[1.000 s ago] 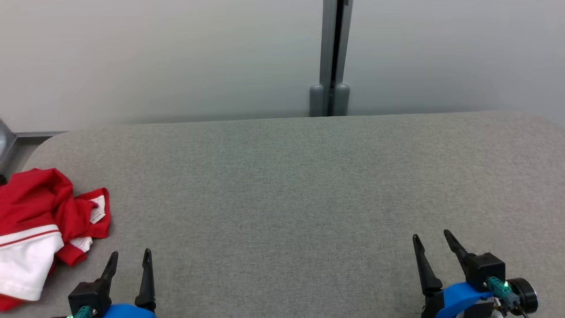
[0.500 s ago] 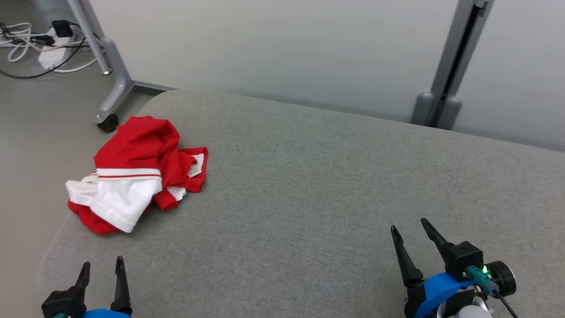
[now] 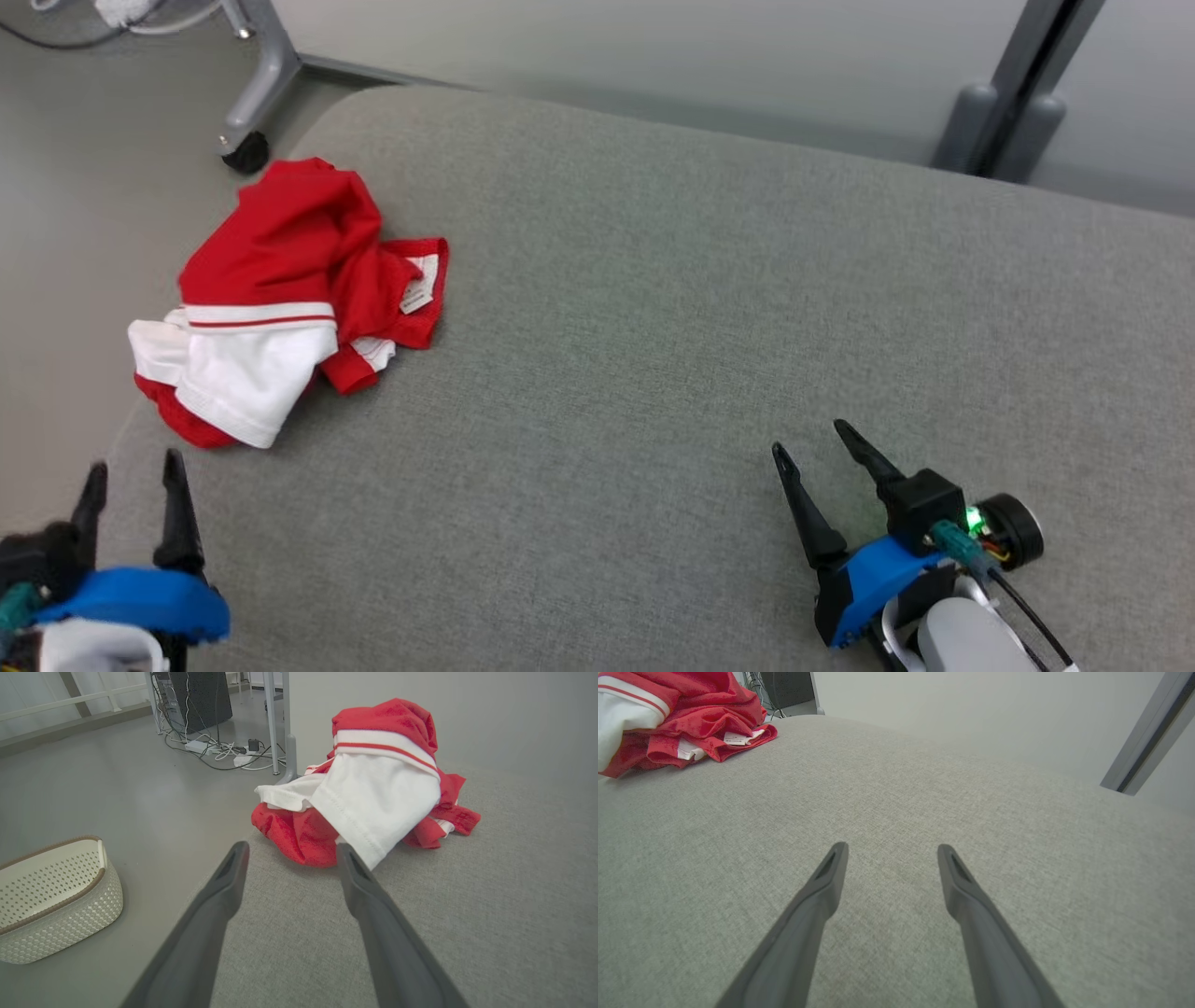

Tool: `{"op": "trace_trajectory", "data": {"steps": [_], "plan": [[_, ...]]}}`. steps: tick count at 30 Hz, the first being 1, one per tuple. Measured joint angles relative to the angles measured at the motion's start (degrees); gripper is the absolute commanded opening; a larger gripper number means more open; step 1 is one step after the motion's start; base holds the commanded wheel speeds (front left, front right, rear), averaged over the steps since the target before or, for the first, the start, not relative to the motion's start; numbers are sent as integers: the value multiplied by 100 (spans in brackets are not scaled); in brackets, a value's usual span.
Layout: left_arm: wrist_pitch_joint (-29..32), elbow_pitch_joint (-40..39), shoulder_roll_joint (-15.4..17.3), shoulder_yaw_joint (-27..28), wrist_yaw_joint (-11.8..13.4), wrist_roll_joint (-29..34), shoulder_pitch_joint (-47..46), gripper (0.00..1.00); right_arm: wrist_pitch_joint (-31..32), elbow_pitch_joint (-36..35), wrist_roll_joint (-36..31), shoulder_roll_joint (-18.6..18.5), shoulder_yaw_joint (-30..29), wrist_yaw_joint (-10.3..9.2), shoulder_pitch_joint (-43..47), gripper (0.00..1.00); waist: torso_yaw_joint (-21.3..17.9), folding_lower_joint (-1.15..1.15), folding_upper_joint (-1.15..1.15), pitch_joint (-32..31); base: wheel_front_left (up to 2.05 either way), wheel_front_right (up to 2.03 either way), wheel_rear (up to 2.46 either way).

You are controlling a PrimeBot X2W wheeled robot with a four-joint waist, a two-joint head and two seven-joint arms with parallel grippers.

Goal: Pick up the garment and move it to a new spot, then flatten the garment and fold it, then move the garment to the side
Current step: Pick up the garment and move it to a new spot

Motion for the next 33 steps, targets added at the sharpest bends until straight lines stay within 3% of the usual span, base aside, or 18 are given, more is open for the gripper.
{"op": "trace_trajectory", "data": {"steps": [8, 12, 17, 21, 22, 23, 24, 29, 33], "plan": [[-1, 190, 1122, -695, 0, -1382, -1390, 100, -3, -18, -272, 10, 140, 2, -349, 100, -421, 1, 0, 798, 0, 0, 0], [-2, 425, 1638, -1324, 0, -2173, -1839, 100, -38, -113, -316, 62, 275, 9, -514, 100, -644, 0, 0, 1123, 0, 0, 0], [24, 966, 2106, -1995, -7, -3150, -2117, 100, -68, -159, -320, 116, 379, 16, -653, 100, -881, -1, 0, 1350, 0, 0, 0], [264, 1290, 2205, -2571, -8, -3780, -2180, 100, -69, -220, -249, 137, 412, 16, -687, 100, -1017, -1, 0, 1412, 0, 0, 0], [335, 1371, 2216, -2689, -8, -3919, -2187, 95, -69, -227, -241, 136, 408, 16, -689, 100, -1034, -1, 0, 1408, 0, 0, 0], [431, 1417, 2228, -2830, -7, -4040, -2189, 28, -69, -227, -231, 134, 410, 16, -689, 100, -1047, -1, 0, 1398, 0, 0, 0], [431, 1417, 2228, -2830, -7, -4040, -2189, 0, -69, -227, -231, 134, 410, 16, -689, 100, -1047, -1, 0, 1398, 0, 0, 0], [275, 1402, 2353, -3273, -8, -4480, -2213, 0, -55, -190, -71, 83, 352, 9, -641, 100, -1061, 0, 0, 1226, 0, 0, 0], [33, 1016, 2706, -3540, -8, -4413, -2530, 0, -16, -160, 113, 11, 316, 2, -436, 100, -1042, 0, 0, 898, 0, 0, 0]]}}
